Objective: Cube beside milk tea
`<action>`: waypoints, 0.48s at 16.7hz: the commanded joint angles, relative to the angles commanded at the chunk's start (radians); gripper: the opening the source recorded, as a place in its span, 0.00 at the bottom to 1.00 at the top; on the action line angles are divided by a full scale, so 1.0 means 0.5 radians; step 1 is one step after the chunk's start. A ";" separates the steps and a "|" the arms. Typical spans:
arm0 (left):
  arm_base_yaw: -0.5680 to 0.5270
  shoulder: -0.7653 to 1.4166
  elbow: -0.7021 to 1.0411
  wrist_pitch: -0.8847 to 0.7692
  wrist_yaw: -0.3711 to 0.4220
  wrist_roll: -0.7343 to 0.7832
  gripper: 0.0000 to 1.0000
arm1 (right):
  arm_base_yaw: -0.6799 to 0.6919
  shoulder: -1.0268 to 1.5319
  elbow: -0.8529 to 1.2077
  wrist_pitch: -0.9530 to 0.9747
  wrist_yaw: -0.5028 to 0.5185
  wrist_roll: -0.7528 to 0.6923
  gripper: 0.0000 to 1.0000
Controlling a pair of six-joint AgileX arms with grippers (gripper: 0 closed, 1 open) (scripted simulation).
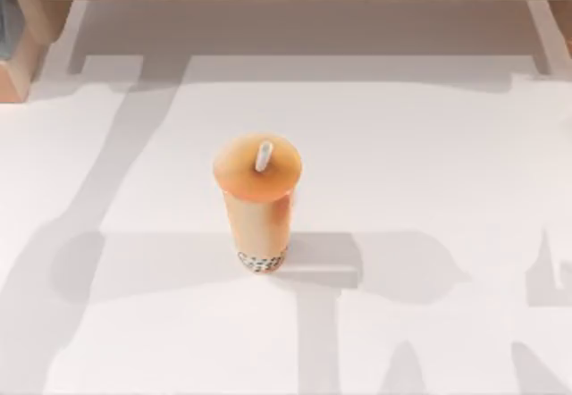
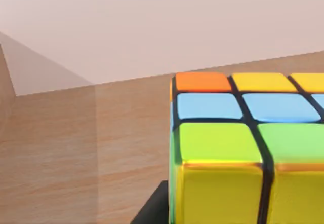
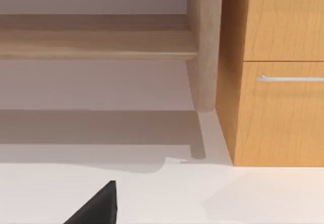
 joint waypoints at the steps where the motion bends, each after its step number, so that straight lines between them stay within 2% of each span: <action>1: -0.019 -0.050 -0.022 -0.143 0.037 0.010 0.00 | 0.000 0.000 0.000 0.000 0.000 0.000 1.00; 4: -0.047 -0.117 -0.165 -0.609 0.119 -0.044 0.00 | 0.000 0.000 0.000 0.000 0.000 0.000 1.00; 8: -0.019 0.014 -0.499 -1.204 0.150 -0.308 0.00 | 0.000 0.000 0.000 0.000 0.000 0.000 1.00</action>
